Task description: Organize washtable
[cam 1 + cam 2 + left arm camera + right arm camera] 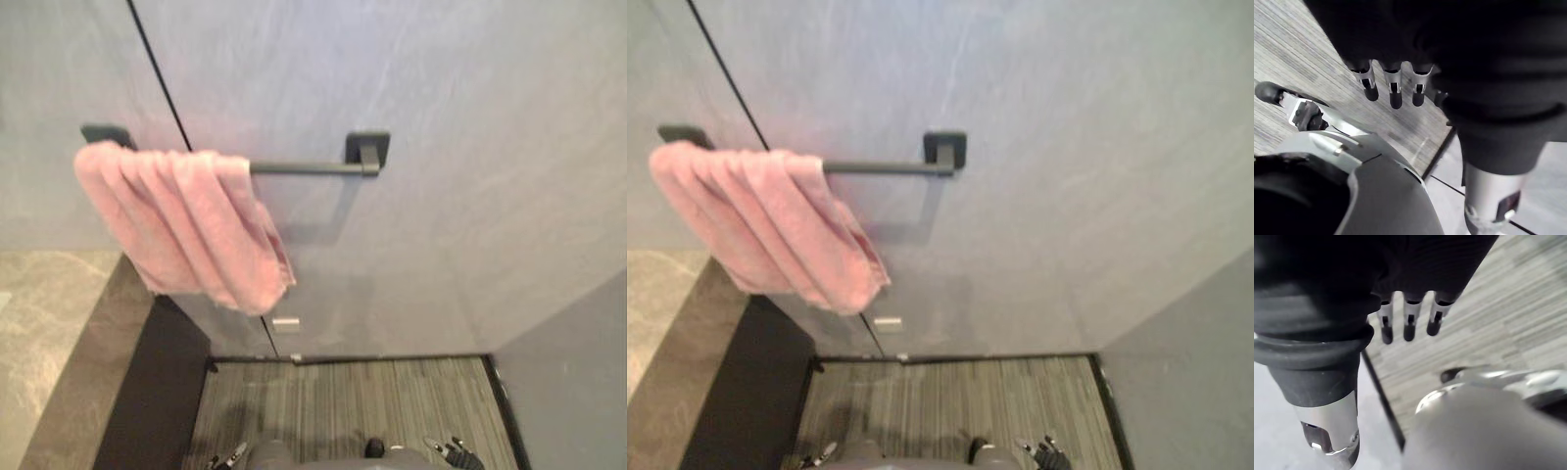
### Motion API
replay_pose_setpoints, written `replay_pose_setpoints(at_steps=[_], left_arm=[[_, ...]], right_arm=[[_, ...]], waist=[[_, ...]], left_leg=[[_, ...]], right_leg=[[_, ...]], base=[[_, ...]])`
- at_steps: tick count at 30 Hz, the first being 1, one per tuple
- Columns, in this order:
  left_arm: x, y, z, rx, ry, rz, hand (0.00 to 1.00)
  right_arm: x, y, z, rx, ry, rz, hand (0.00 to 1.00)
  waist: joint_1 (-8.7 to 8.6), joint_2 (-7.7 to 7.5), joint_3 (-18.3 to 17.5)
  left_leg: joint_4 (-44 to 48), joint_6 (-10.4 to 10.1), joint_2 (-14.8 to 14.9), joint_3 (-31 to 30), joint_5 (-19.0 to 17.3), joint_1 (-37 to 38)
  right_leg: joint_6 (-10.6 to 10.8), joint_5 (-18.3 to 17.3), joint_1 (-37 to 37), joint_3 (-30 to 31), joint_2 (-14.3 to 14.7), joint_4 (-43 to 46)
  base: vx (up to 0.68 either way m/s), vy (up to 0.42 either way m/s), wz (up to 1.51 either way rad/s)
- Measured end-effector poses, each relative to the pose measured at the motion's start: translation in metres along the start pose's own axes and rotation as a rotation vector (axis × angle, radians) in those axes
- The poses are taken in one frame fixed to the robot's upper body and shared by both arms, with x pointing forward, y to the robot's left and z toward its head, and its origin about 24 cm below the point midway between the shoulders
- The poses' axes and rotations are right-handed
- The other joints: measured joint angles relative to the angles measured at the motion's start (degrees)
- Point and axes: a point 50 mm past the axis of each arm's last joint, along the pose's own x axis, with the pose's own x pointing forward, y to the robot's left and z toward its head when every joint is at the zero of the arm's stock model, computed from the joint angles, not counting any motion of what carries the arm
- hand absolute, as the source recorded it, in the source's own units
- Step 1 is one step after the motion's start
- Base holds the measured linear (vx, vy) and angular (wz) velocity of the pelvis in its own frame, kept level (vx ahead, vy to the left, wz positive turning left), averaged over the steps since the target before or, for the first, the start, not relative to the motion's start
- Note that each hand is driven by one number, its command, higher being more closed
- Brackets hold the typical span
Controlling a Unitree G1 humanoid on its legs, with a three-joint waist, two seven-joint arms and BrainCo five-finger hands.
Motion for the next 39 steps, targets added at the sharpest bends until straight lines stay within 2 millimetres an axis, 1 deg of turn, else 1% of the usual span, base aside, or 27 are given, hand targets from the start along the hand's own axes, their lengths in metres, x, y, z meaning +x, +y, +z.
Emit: replay_pose_setpoints(at_steps=[1,2,3,4,5,6,7,8,9,10,11,12,13,16,17,23,27,33,36,37,39], left_arm=[[0.0,-0.001,0.001,0.005,-0.008,-0.003,0.0],[0.0,-0.003,0.001,0.032,-0.007,-0.001,0.0],[0.0,-0.005,0.0,0.051,-0.001,-0.008,0.0],[0.0,-0.008,-0.003,0.064,0.009,-0.016,0.0],[0.001,0.004,0.003,0.084,0.004,0.011,0.0],[0.001,0.007,0.004,0.091,0.0,0.019,0.0],[0.001,0.013,0.008,0.117,-0.007,0.027,0.0],[0.0,0.017,0.007,0.127,0.0,0.035,0.0],[0.001,0.017,0.006,0.132,0.002,0.036,0.0],[0.001,0.017,0.005,0.145,0.007,0.035,0.0],[0.0,0.016,0.004,0.159,0.008,0.03,0.0],[0.0,0.016,0.004,0.159,0.009,0.029,0.0],[0.0,0.014,0.003,0.171,0.013,0.023,0.0],[0.0,0.012,-0.002,0.184,0.029,0.014,0.0],[-0.001,0.011,-0.004,0.183,0.038,0.013,0.0],[-0.001,0.012,-0.005,0.183,0.042,0.013,0.0],[0.0,0.012,-0.004,0.215,0.04,0.007,0.0],[0.0,0.013,-0.003,0.256,0.033,0.006,0.0],[0.001,0.009,0.003,0.301,0.005,0.002,0.0],[0.001,0.007,0.008,0.317,-0.026,-0.005,0.0],[-0.001,-0.001,0.021,0.333,-0.112,-0.031,0.0]], right_arm=[[0.0,0.001,0.001,-0.008,-0.002,0.003,0.0],[0.002,0.003,0.005,-0.018,-0.012,0.011,0.0],[0.003,0.002,0.009,-0.023,-0.024,0.009,0.0],[0.003,-0.001,0.012,-0.031,-0.029,0.002,0.0],[0.004,0.008,0.008,-0.016,-0.008,0.013,0.0],[0.004,0.011,0.005,-0.011,0.002,0.018,0.0],[0.002,0.017,-0.006,0.01,0.032,0.026,0.0],[0.001,0.017,-0.01,0.017,0.044,0.022,0.0],[0.001,0.017,-0.011,0.024,0.046,0.016,0.0],[0.0,0.017,-0.013,0.048,0.05,0.008,0.0],[0.0,0.016,-0.013,0.055,0.048,0.004,0.0],[0.0,0.016,-0.014,0.056,0.05,0.003,0.0],[-0.001,0.012,-0.017,0.055,0.058,-0.007,0.0],[-0.001,0.005,-0.018,0.047,0.072,-0.025,0.0],[-0.001,0.001,-0.018,0.054,0.074,-0.036,0.0],[-0.001,0.0,-0.02,0.052,0.097,-0.043,0.0],[-0.001,0.001,-0.021,0.039,0.104,-0.039,0.0],[-0.001,0.001,-0.021,0.027,0.106,-0.039,0.0],[-0.001,0.001,-0.023,0.027,0.109,-0.041,0.0],[-0.001,0.001,-0.022,0.006,0.105,-0.04,0.0],[-0.001,0.003,-0.021,-0.025,0.098,-0.038,0.0]], waist=[[0.05,-0.04,0.0],[0.02,0.25,-0.1],[0.1,1.43,-0.6],[0.12,2.91,-1.2],[0.05,0.81,-1.4],[-0.13,-0.24,-1.7],[-0.05,-2.19,-2.2],[-0.05,-2.89,-2.6],[-0.07,-2.91,-2.6],[-0.16,-2.68,-2.7],[-0.22,-2.44,-2.7],[-0.23,-2.27,-2.7],[-0.2,-1.75,-3.1],[-0.2,-1.23,-3.7],[-0.22,-0.74,-3.8],[-0.24,-0.97,-3.9],[-0.24,-1.51,-3.9],[-0.27,-1.86,-4.1],[-0.3,-2.04,-4.2],[-0.29,-1.89,-4.4],[-0.3,-2.09,-4.6]], left_leg=[[-3.9,0.0,-0.2,0.6,0.0,-0.1],[-17.5,-0.1,-1.6,0.3,0.8,0.4],[-28.7,0.1,-2.2,-1.6,6.9,0.1],[-33.5,0.8,-2.2,-4.0,13.2,-1.0],[-33.5,1.5,-4.2,-3.3,11.6,-0.8],[-35.2,1.6,-5.0,-2.9,12.2,0.2],[-41.1,1.8,-6.8,-1.3,14.5,3.8],[-45.5,1.9,-7.8,-0.4,15.9,6.4],[-47.2,1.8,-8.1,0.0,16.4,7.6],[-51.3,1.6,-8.6,0.6,17.9,9.7],[-53.0,1.5,-8.8,0.7,18.5,10.3],[-53.1,1.5,-8.7,0.8,18.6,10.3],[-53.1,1.5,-8.6,0.8,18.6,10.3],[-53.1,1.5,-8.6,0.8,18.6,10.3],[-53.1,1.5,-8.6,0.9,18.5,10.2],[-53.1,1.5,-8.6,0.8,18.5,10.5],[-53.1,1.5,-8.6,0.7,18.5,10.8],[-53.1,1.5,-8.7,0.4,18.5,10.9],[-53.1,1.5,-8.8,-0.2,18.5,10.8],[-53.1,1.5,-8.8,-0.6,18.6,10.6],[-53.1,1.5,-8.8,-1.4,18.6,10.1]], right_leg=[[0.0,0.0,0.6,0.0,-0.6,-0.1],[0.1,-0.1,2.0,0.0,-1.0,-0.7],[1.2,-0.6,2.1,0.2,-0.2,-1.1],[2.8,-1.6,2.2,0.7,1.2,-2.0],[5.3,-3.6,2.9,2.0,-0.8,-3.9],[5.5,-3.6,2.9,2.3,-1.4,-4.2],[5.2,-4.1,2.8,3.7,-2.8,-4.0],[4.3,-4.9,2.9,5.0,-3.3,-3.8],[4.4,-5.0,2.9,5.3,-3.4,-3.7],[4.8,-5.6,2.8,6.0,-3.5,-3.5],[5.2,-6.1,2.6,6.4,-3.5,-3.4],[5.1,-6.2,2.5,6.4,-3.5,-3.4],[5.3,-6.3,2.5,6.4,-3.4,-3.4],[5.7,-6.3,2.5,6.4,-3.3,-3.4],[5.7,-6.3,2.5,6.5,-3.3,-3.7],[5.6,-6.2,3.1,6.4,-3.2,-4.2],[5.6,-6.2,3.3,6.5,-3.3,-4.2],[5.6,-6.2,3.3,6.5,-3.4,-4.1],[5.6,-6.2,3.4,6.2,-3.4,-4.1],[5.6,-6.2,3.4,6.0,-3.4,-4.1],[5.7,-6.3,3.3,5.2,-3.4,-4.1]], base=[[0.29,0.004,-0.01],[0.27,0.121,-0.13],[0.22,0.146,-0.25],[0.26,0.187,-0.36],[0.16,0.098,-0.26],[0.18,0.094,-0.25],[0.13,0.064,-0.22],[0.12,0.068,-0.24],[0.07,0.047,-0.21],[0.04,0.011,-0.16],[0.02,-0.006,-0.14],[0.02,-0.038,-0.07],[0.04,-0.053,-0.04],[0.06,-0.044,-0.01],[0.06,-0.03,-0.02],[0.01,-0.004,0.0],[-0.04,0.0,0.0],[-0.05,-0.001,0.01],[-0.02,-0.009,0.05],[-0.02,-0.018,0.12],[-0.01,-0.019,0.21]])
